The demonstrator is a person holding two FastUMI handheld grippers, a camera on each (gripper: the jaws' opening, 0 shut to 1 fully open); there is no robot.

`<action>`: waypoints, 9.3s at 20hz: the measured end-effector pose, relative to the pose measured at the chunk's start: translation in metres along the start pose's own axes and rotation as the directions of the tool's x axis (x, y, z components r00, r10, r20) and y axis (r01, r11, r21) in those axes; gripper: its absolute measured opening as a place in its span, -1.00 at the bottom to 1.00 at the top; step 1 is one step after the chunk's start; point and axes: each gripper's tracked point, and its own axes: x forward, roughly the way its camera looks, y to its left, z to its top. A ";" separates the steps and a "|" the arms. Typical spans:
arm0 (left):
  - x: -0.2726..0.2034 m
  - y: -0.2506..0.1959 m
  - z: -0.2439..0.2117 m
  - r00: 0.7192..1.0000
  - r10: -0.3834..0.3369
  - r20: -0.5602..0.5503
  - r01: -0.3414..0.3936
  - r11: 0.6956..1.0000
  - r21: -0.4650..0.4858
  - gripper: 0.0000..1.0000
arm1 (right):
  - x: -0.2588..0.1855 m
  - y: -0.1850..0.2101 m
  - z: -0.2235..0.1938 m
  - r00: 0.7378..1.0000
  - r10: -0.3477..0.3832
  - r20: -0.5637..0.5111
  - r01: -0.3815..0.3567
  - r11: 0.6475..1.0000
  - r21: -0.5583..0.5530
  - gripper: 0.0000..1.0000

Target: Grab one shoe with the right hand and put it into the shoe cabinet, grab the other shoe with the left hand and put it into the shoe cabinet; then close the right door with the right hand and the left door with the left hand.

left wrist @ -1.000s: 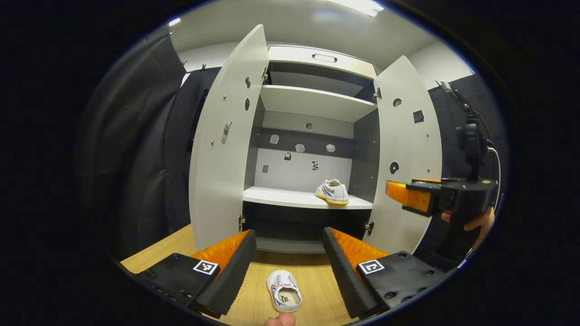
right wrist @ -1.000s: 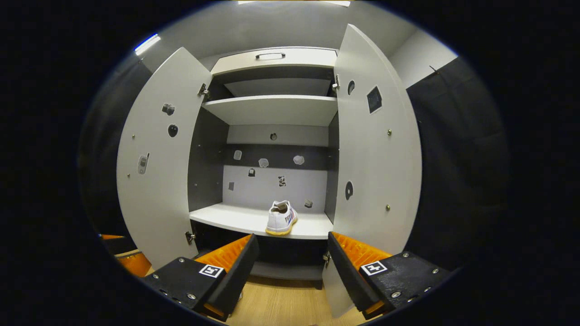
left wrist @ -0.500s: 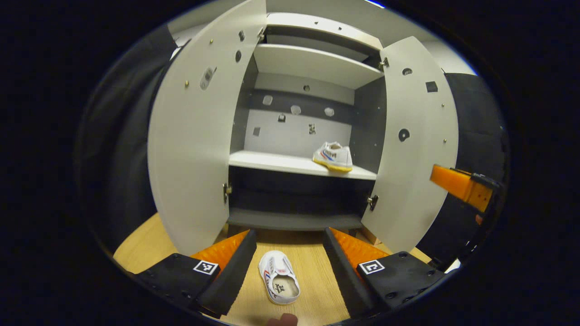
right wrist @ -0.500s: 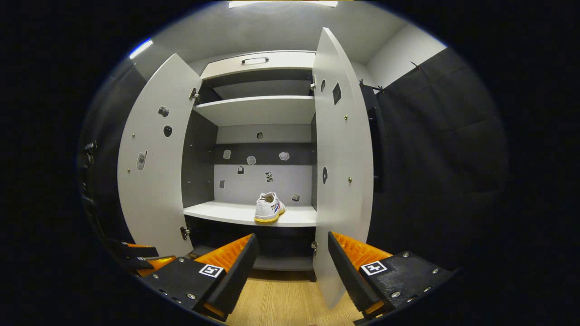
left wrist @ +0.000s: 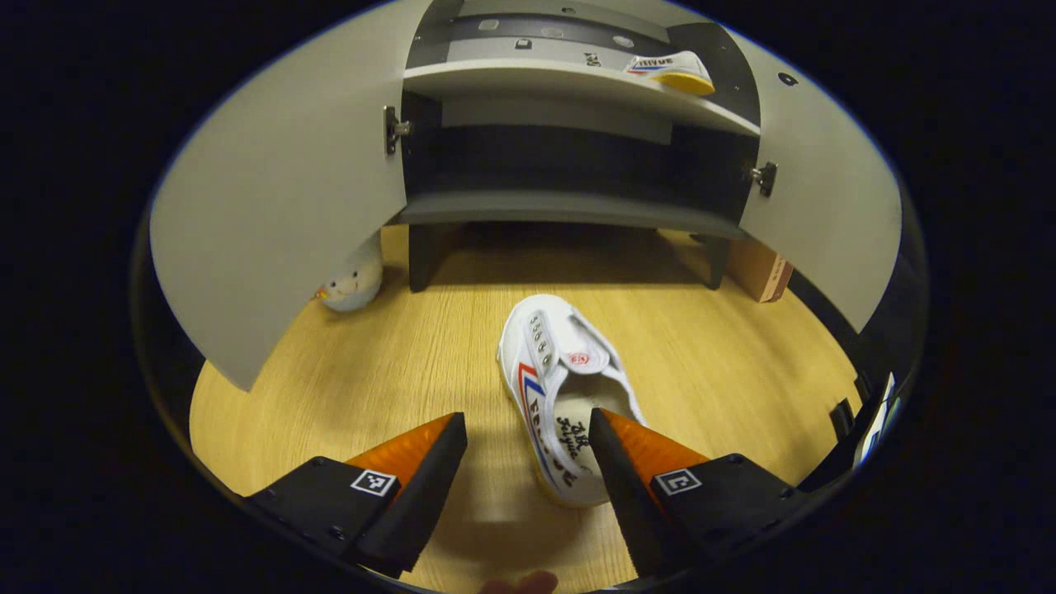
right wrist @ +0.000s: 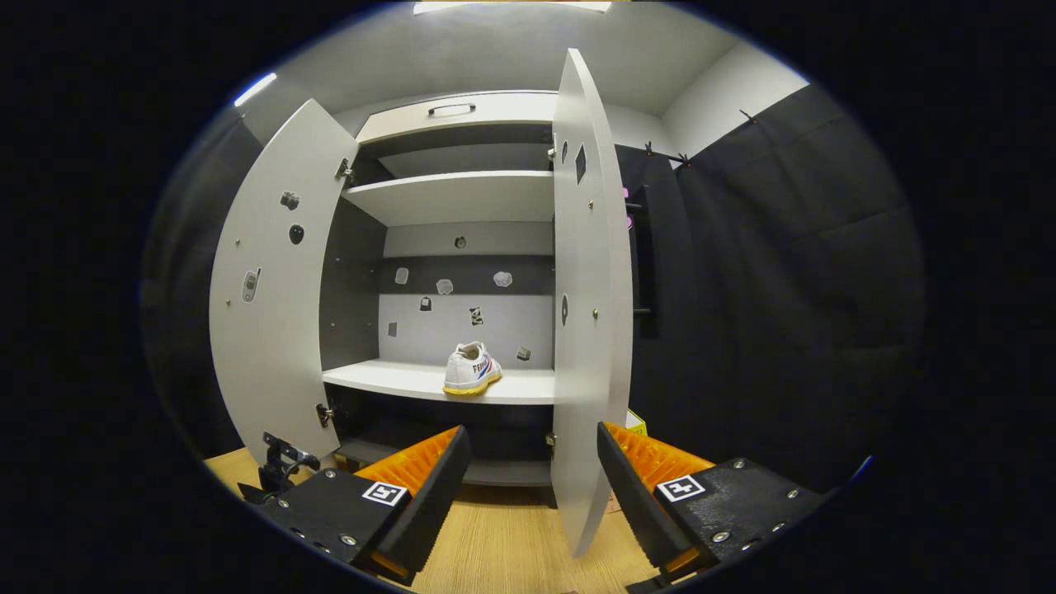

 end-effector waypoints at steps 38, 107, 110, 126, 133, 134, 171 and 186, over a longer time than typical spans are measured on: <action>-0.145 0.003 0.355 0.833 0.051 0.550 -0.013 0.997 -0.072 -0.82 | 0.013 0.007 -0.023 0.998 0.033 -0.054 -0.032 0.999 0.020 0.89; -0.246 -0.004 0.230 0.725 0.091 0.683 -0.013 0.993 -0.119 0.94 | -0.018 0.007 -0.014 0.996 0.085 -0.029 -0.081 0.989 0.124 0.89; -0.257 -0.007 0.220 0.702 0.110 0.704 -0.022 0.991 -0.133 0.93 | -0.009 -0.047 0.027 0.999 0.000 0.033 -0.001 0.999 0.035 0.89; -0.261 -0.010 0.207 0.708 0.102 0.699 -0.029 0.993 -0.116 0.94 | 0.074 -0.164 0.147 0.973 -0.157 0.169 0.158 0.987 0.013 0.80; -0.254 -0.013 0.202 0.726 0.085 0.682 -0.007 0.993 -0.116 0.93 | 0.074 -0.119 0.145 0.987 -0.066 0.149 0.065 0.998 0.016 0.77; -0.254 -0.011 0.202 0.725 0.088 0.683 -0.011 0.993 -0.116 0.93 | 0.075 -0.107 0.144 0.988 -0.044 0.148 0.043 0.999 0.013 0.77; -0.265 0.038 0.201 0.701 0.182 0.690 -0.077 0.981 -0.180 0.97 | 0.212 0.104 0.127 0.969 0.232 0.087 -0.233 0.972 0.002 0.83; -0.259 0.036 0.209 0.706 0.142 0.693 -0.050 0.987 -0.151 0.94 | 0.159 0.091 0.121 0.972 0.212 0.098 -0.212 0.977 -0.010 0.84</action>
